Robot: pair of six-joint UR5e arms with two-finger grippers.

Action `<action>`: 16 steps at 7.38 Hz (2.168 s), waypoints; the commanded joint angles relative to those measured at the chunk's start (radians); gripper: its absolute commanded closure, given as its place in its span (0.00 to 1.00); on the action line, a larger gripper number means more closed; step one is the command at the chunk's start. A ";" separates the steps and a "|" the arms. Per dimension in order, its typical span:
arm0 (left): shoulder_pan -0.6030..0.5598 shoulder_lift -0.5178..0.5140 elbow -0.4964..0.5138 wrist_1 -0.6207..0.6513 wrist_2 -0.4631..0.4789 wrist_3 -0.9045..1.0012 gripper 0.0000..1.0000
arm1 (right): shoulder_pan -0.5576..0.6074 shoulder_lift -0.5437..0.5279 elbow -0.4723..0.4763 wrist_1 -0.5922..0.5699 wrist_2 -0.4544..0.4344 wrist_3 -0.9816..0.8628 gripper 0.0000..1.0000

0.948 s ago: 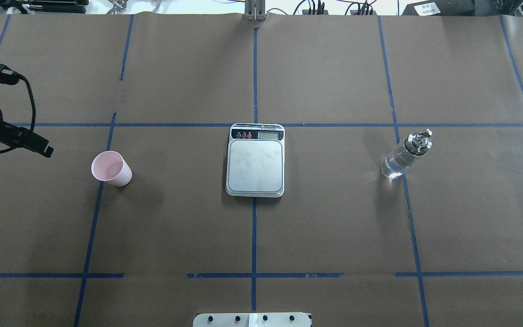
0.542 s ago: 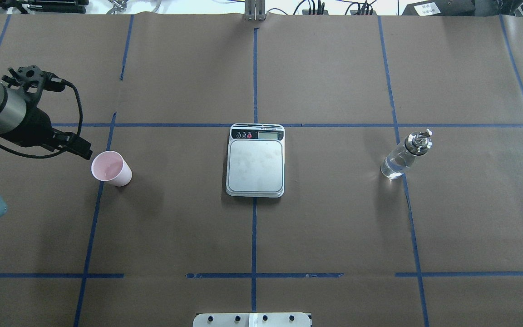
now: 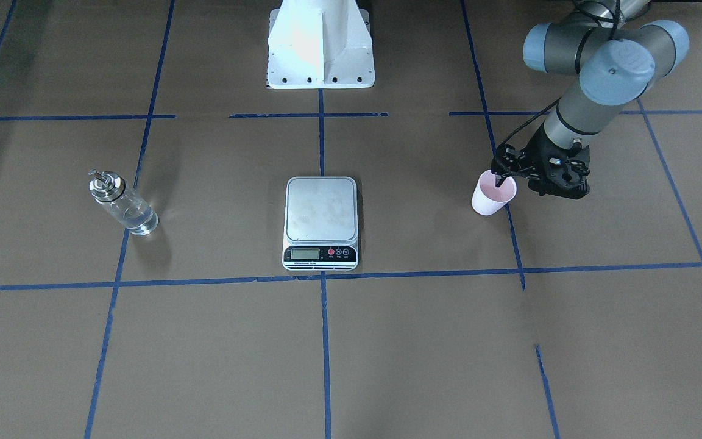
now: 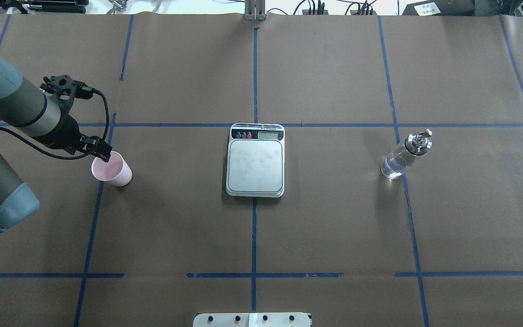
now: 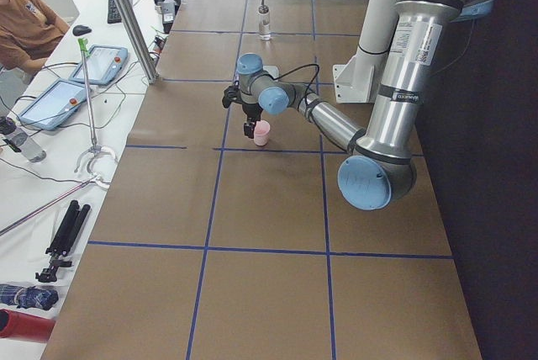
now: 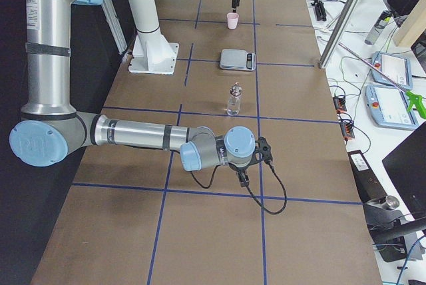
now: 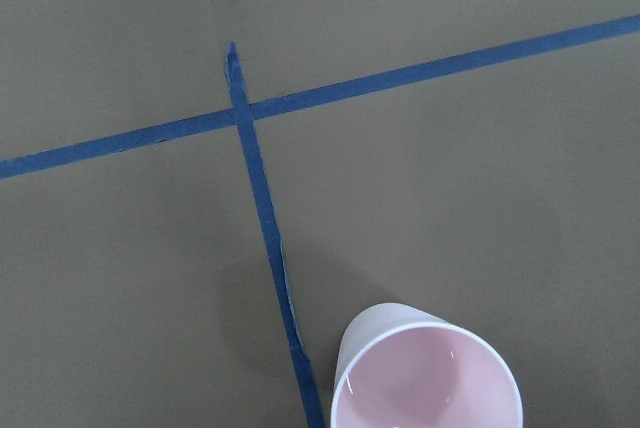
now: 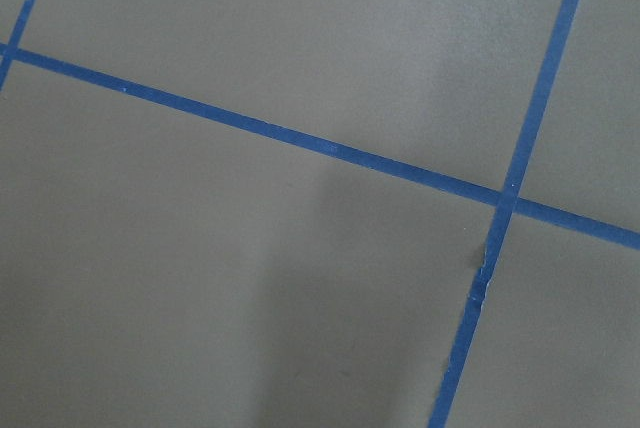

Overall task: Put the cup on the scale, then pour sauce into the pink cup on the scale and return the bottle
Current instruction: 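Move the left gripper down to the pink paper cup and grasp it, then lift the pink cup with the left gripper and carry it over the scale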

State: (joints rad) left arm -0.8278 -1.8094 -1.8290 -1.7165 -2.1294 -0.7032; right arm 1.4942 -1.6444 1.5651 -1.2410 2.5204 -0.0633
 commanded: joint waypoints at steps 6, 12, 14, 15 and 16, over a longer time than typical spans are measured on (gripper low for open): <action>0.024 -0.013 0.054 -0.003 -0.006 0.005 0.33 | 0.000 0.003 -0.002 0.000 -0.003 -0.001 0.00; 0.033 -0.022 0.047 0.003 -0.026 0.005 1.00 | -0.002 0.003 -0.002 0.000 -0.003 -0.001 0.00; 0.021 -0.057 -0.018 0.072 -0.087 -0.012 1.00 | 0.000 0.003 0.000 0.002 -0.003 0.000 0.00; 0.013 -0.092 -0.041 0.105 -0.087 -0.021 1.00 | -0.002 0.003 0.000 0.002 -0.003 0.000 0.00; 0.015 -0.144 -0.053 0.113 -0.089 -0.142 1.00 | -0.002 0.003 0.000 0.002 -0.002 0.002 0.00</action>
State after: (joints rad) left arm -0.8103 -1.8998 -1.8597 -1.6274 -2.2131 -0.7499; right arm 1.4932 -1.6414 1.5645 -1.2396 2.5176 -0.0626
